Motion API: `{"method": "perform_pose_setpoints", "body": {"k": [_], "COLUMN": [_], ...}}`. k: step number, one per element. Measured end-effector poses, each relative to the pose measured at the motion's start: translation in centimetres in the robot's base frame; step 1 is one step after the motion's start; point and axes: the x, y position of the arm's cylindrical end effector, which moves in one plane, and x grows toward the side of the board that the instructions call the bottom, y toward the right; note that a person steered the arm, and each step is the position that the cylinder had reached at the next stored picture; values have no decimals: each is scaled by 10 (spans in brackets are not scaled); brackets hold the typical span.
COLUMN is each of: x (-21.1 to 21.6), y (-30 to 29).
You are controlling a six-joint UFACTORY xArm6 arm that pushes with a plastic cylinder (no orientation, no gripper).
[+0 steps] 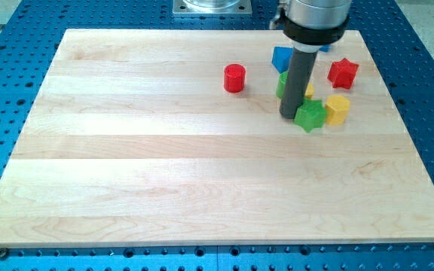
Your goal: Place the red star at the top left of the hexagon
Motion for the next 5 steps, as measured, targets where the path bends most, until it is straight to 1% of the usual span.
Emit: {"method": "perform_pose_setpoints", "body": {"k": [1, 3, 4, 5], "x": [-2, -68, -71, -28], "y": [-38, -48, -2, 18]}}
